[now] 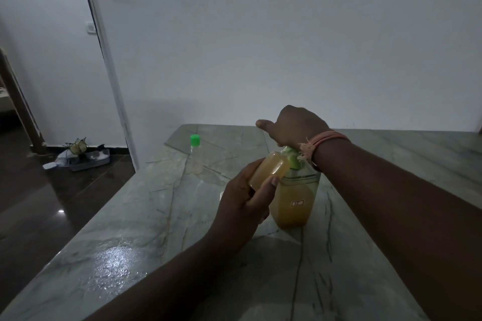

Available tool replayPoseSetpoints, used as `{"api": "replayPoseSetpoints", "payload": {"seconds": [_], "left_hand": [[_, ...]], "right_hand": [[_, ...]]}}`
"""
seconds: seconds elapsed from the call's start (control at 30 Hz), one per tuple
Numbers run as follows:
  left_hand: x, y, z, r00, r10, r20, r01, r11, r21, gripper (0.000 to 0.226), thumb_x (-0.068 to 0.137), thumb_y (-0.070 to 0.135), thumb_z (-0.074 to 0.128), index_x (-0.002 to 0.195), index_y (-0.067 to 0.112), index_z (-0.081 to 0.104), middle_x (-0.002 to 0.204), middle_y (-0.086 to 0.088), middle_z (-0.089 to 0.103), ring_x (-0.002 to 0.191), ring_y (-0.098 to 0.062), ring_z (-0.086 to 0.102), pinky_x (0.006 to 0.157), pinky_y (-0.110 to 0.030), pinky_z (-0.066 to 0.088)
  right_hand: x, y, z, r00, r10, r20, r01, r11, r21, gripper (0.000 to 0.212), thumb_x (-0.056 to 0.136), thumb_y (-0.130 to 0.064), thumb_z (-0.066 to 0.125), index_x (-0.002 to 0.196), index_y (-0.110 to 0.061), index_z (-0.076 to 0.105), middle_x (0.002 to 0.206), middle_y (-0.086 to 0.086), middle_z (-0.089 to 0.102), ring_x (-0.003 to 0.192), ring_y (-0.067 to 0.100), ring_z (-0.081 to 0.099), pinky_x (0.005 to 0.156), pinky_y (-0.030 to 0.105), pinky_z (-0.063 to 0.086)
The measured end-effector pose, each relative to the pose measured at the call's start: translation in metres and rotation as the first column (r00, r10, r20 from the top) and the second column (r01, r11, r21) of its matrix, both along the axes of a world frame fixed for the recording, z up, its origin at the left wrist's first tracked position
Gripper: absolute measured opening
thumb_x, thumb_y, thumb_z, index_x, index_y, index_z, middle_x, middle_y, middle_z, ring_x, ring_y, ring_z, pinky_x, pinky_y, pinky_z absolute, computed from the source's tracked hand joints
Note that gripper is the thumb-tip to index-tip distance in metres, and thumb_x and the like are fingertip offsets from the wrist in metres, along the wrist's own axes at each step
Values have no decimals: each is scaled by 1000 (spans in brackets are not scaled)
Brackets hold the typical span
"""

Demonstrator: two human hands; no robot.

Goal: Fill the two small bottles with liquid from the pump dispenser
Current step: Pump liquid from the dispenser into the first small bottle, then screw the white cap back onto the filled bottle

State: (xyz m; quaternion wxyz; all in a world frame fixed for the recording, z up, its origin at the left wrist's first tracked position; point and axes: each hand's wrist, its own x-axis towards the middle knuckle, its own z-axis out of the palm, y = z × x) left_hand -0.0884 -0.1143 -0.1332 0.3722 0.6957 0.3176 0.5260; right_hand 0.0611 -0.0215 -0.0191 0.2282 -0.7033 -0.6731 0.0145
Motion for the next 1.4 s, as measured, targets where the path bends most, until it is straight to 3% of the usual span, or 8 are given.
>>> {"api": "replayPoseSetpoints", "payload": {"seconds": [0.4,0.63,0.77,0.93,1.03,1.13,1.23,1.4], "left_hand": [[2,5,-4,1000,-11,-7,11,1000,6,58,86,59,53,131,22,55,79,8,63,55,-16,58,49,-26,51],[1,1,-4,999,-50,18,50,999,11,33,96,49,55,122,30,58,77,4,63,56,-17,59,49,-31,52],[-2,-2,2,990,-140,16,141,988,-62,41,99,49,55,133,26,53,80,6,61,67,-16,60,60,-29,54],[-8,-4,8,983,-168,-73,153,972,-180,44,97,45,56,138,40,44,115,3,63,90,-13,67,78,-27,58],[-11,-8,11,977,-207,-57,191,958,-212,37,99,36,58,135,38,46,121,-2,63,96,-16,69,81,-27,58],[-11,-10,11,978,-207,-14,196,945,-263,37,100,32,57,135,35,45,121,-5,65,101,-19,70,85,-30,58],[-12,-14,11,982,-188,15,185,942,-280,38,101,30,57,136,33,45,121,-5,65,103,-22,70,89,-34,59],[-33,-36,13,989,-75,124,106,958,-267,42,97,30,62,135,33,46,121,-7,65,102,-22,71,93,-40,59]], "right_hand": [[-3,-7,2,1000,-25,12,25,1000,-11,59,91,-69,44,68,-16,56,81,4,69,81,26,66,83,37,53],[-5,-18,5,995,-98,30,97,995,29,52,97,-60,44,69,-16,48,73,2,55,76,25,57,70,32,42],[4,-21,7,966,-69,-249,68,998,-12,60,93,-62,45,79,-8,68,80,5,70,75,25,66,74,33,50],[7,-32,18,765,-32,-643,48,999,7,56,97,-49,47,73,-7,76,50,-5,60,53,17,53,55,26,42],[8,-36,16,725,-24,-688,43,999,11,52,97,-44,48,70,-10,76,58,1,59,52,18,52,50,23,42],[11,-40,19,684,29,-729,103,985,135,49,95,-40,49,62,-13,73,60,2,63,54,20,54,60,29,48],[8,-49,24,752,74,-655,169,939,300,48,96,-39,49,69,-9,74,64,-1,67,66,24,62,72,33,50],[-22,-81,23,884,278,-375,-34,840,541,39,100,-39,49,81,-12,68,77,-3,70,57,9,59,56,28,46]]}}
